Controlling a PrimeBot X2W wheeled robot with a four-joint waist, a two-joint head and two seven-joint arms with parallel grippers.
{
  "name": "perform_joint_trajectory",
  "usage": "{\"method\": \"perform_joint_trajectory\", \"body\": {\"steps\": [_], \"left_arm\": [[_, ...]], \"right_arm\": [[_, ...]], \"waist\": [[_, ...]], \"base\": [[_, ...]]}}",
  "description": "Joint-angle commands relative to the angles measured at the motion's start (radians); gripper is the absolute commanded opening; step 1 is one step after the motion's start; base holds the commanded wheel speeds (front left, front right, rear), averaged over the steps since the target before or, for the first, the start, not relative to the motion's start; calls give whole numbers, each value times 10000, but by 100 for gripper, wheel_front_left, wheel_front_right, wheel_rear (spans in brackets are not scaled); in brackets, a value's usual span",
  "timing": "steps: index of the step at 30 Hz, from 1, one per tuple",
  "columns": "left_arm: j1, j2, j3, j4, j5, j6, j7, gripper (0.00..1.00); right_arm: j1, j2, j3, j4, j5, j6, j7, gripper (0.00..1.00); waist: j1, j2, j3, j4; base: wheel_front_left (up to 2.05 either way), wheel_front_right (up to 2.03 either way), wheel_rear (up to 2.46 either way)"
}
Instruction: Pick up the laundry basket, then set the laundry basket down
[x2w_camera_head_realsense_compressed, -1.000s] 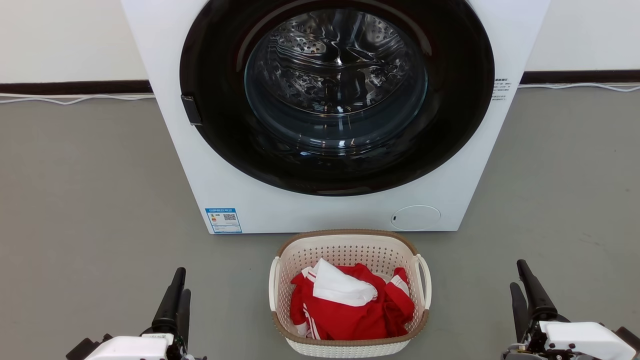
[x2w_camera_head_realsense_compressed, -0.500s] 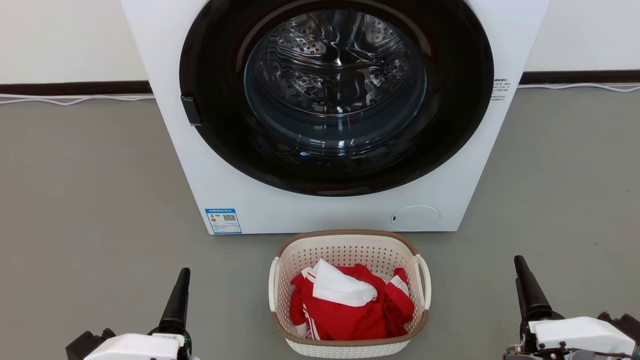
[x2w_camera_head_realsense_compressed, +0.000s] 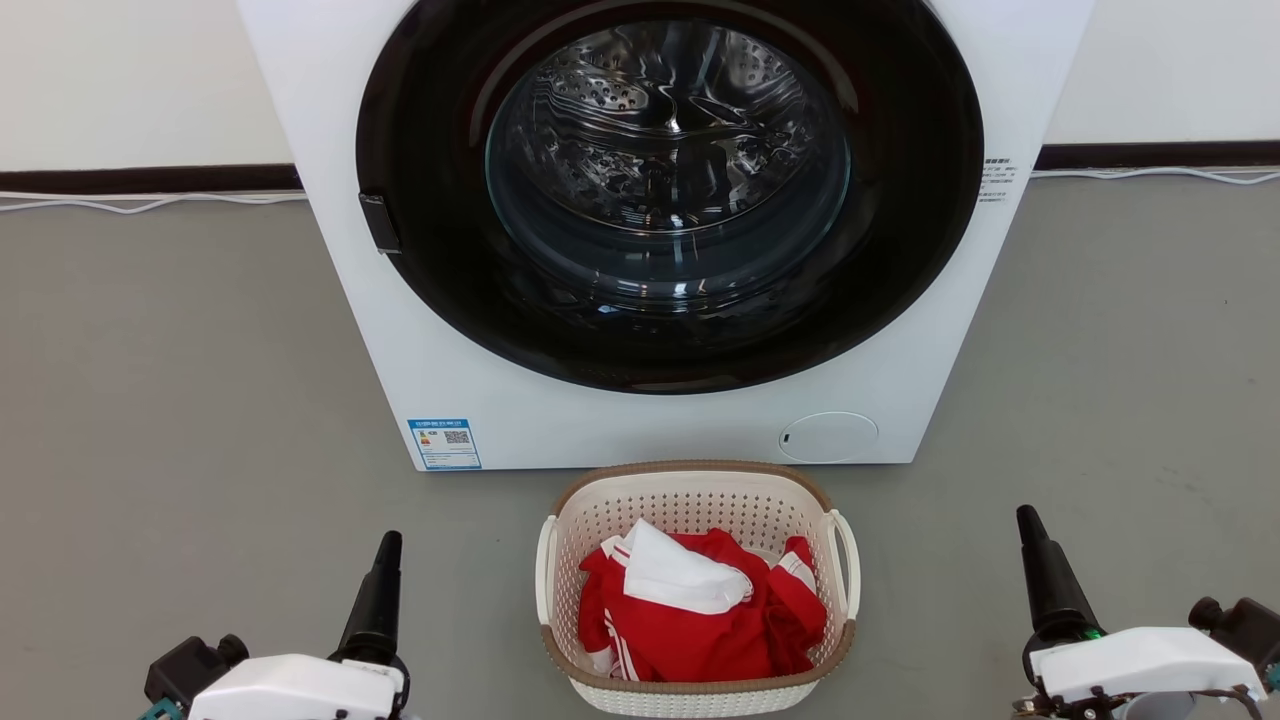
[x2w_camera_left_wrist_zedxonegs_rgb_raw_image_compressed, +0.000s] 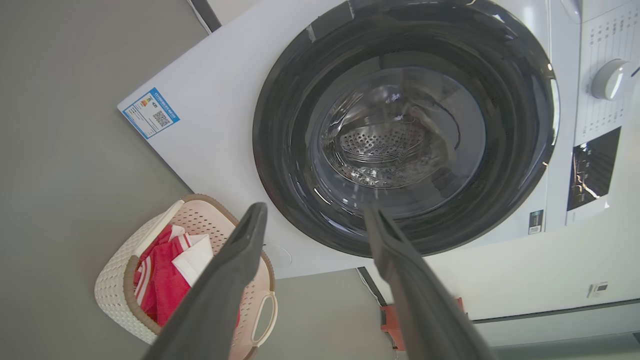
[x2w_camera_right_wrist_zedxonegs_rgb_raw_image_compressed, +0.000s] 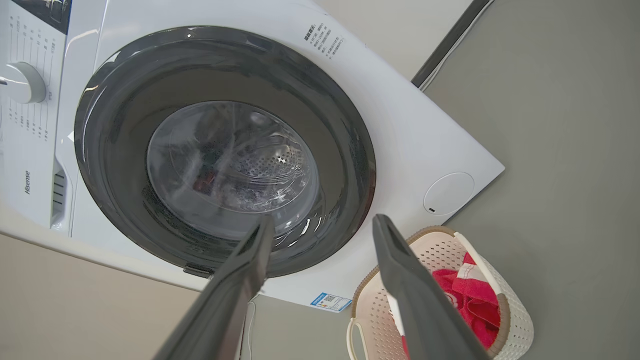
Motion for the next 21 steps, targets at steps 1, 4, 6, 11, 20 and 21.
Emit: {"method": "perform_joint_trajectory", "body": {"steps": [1, 4, 6, 11, 20, 21], "left_arm": [[-225, 85, 40, -342, 380, 94, -128, 100], [-219, 91, -56, -357, 895, 183, -216, 100], [-213, 95, -135, -366, 1295, 245, -275, 100], [-192, 103, -282, -431, 2017, 377, -392, 100], [-136, 121, -543, -517, 3095, 604, -658, 100], [-135, 123, -551, -519, 3195, 624, -687, 100]], "right_arm": [[-397, -180, 174, -325, -517, 35, -170, 100], [-416, -220, 256, -328, -1143, 37, -258, 100], [-417, -233, 301, -330, -1497, 38, -317, 100], [-427, -272, 438, -341, -2107, 41, -435, 100], [-476, -348, 642, -196, -3554, 46, -700, 100], [-481, -362, 659, -176, -3700, 47, -729, 100]], "waist": [[-1, 0, -3, 0], [-1, 0, -11, 1], [-1, 0, -18, 3], [-1, 0, -22, -6], [-1, 0, -32, -20], [-1, 0, -30, -20]], "base": [[0, 0, 0], [0, 0, 0], [0, 0, 0], [0, 0, 0], [0, 0, 0], [0, 0, 0]]}}
